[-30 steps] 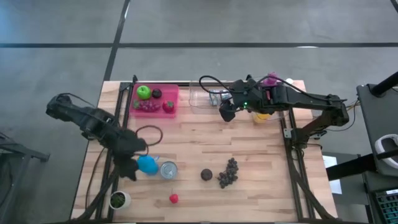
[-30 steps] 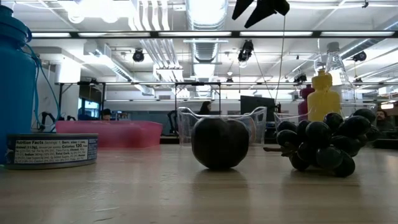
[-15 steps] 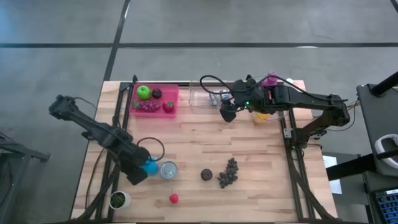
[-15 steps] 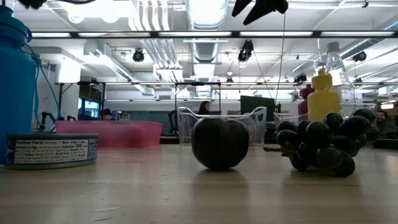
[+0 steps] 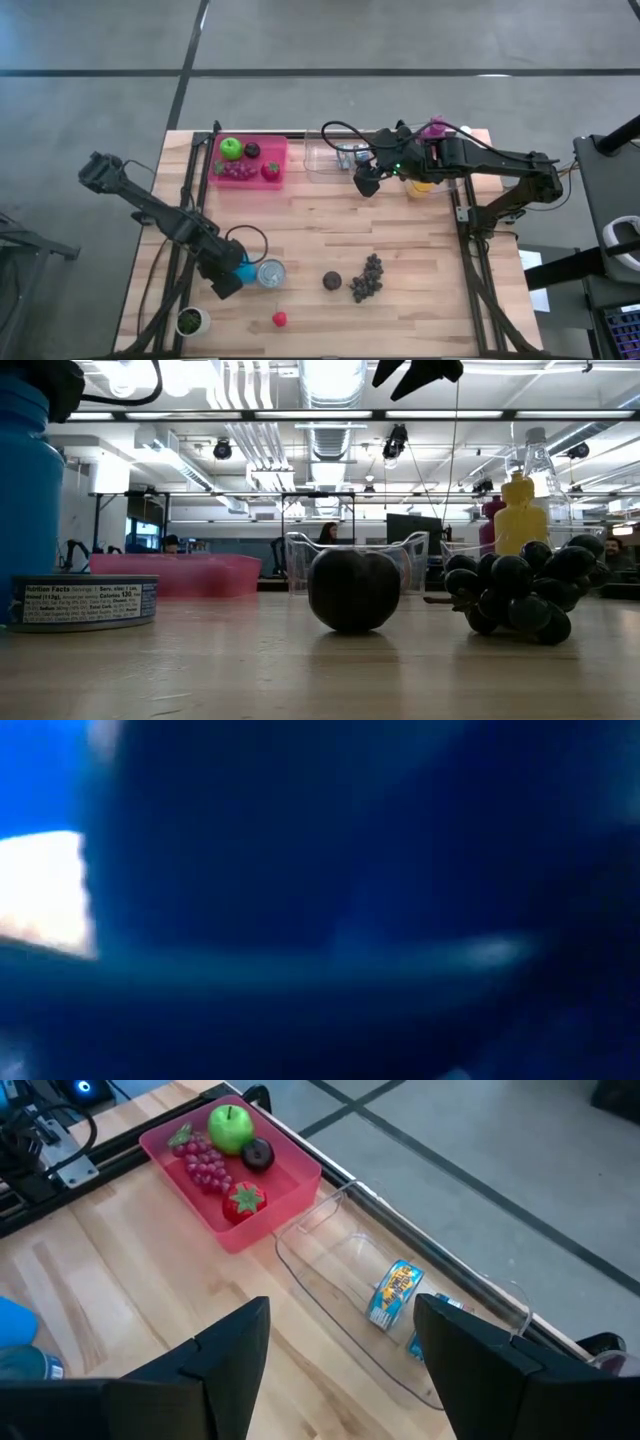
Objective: Pick & Place Food Item
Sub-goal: Put the blue water bottle into the right transparent bin
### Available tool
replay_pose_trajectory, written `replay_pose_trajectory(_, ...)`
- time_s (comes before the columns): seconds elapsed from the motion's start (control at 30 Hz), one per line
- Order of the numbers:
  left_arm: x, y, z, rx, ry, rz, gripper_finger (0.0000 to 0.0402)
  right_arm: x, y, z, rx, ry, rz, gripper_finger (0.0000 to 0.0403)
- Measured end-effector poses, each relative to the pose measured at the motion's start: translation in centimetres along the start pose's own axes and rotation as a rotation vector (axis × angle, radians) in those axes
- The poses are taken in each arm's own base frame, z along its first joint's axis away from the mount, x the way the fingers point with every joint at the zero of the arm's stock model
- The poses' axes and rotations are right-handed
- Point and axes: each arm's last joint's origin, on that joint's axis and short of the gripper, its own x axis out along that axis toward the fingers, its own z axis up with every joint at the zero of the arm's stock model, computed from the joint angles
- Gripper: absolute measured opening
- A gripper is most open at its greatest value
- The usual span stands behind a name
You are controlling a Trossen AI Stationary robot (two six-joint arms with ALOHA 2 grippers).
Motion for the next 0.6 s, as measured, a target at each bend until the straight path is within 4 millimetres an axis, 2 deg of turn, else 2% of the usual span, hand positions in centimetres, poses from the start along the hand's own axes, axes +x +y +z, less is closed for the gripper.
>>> replay_pose_trajectory(0.33,-0.5,-0.3,0.0,0.002,-0.038,-0.006,0.0226,0.0,0.0,0.1,0.004,-0.006,0.003,0.024)
replay_pose_trajectory(0.6,-2.5,-1.1,-0.7,0.01,-0.039,-0.026,0.0232,0.0,0.0,0.1,0.006,-0.007,0.003,0.0249)
